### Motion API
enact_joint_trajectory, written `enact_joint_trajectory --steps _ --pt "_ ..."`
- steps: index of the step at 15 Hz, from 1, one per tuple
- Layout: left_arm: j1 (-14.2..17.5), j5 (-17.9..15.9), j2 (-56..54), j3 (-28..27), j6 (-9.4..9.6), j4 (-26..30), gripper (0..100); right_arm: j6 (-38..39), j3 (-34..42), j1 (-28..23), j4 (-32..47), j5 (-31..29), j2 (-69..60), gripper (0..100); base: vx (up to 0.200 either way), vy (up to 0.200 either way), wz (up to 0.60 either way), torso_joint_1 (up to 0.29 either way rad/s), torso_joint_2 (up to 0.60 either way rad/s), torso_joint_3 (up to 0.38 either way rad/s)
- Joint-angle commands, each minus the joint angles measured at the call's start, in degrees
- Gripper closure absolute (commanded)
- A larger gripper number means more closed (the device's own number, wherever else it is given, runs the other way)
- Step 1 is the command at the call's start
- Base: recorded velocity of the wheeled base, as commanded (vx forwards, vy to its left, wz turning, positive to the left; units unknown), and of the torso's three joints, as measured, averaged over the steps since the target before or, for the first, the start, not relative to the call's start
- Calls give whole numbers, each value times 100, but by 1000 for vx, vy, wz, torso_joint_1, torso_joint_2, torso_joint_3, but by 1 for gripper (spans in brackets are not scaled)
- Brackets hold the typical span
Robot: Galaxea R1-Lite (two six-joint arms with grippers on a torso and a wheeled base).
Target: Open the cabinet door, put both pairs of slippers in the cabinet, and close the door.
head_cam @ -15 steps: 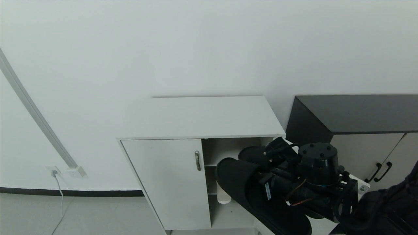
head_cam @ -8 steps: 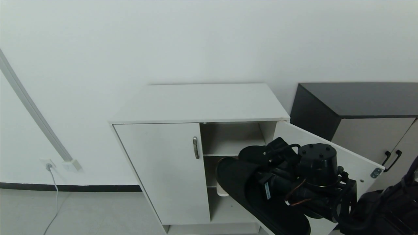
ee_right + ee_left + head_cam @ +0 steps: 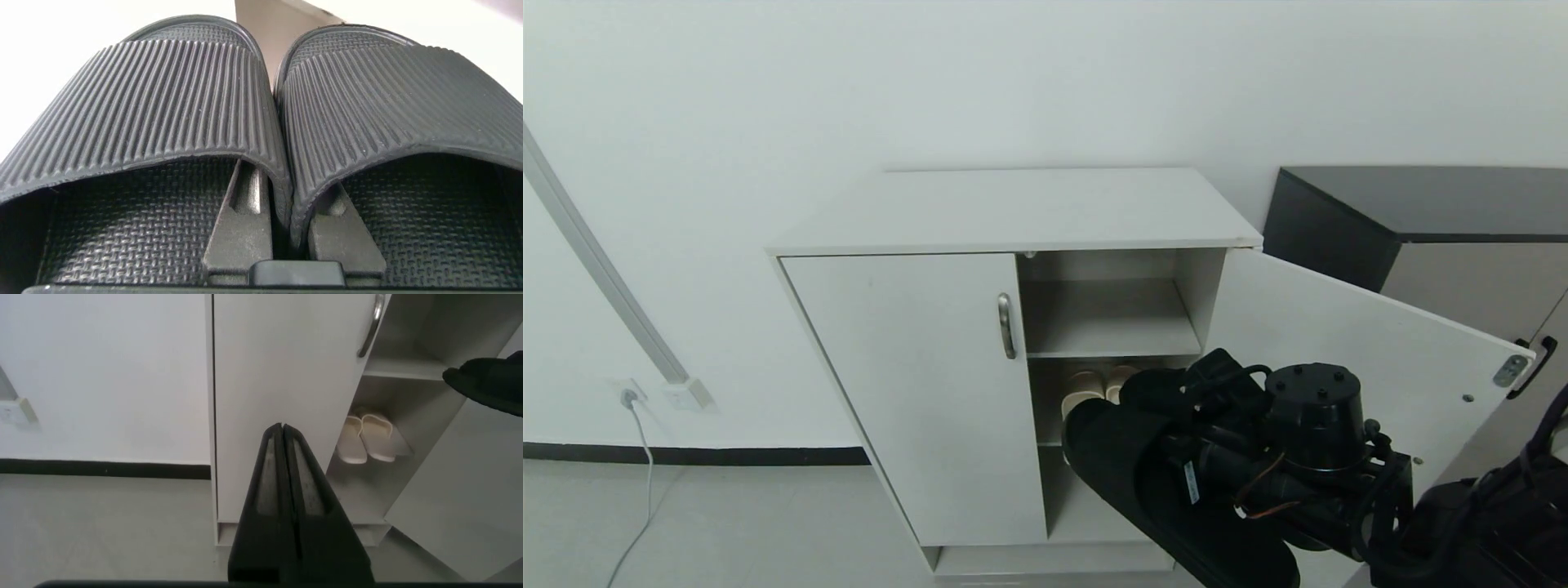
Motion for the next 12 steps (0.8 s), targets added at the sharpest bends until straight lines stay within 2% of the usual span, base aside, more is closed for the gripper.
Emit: enact_joint_trajectory --steps 1,7,12 --pt "6 4 5 1 -4 -2 100 -4 1 -1 -9 0 46 100 0 0 0 -159 481 315" --pt "6 4 5 1 -4 -2 100 -4 1 -1 -27 0 72 100 0 0 0 -136 464 338" --pt "6 4 5 1 -4 -2 100 -4 36 17 -44 0 81 100 0 0 0 -66 447 376"
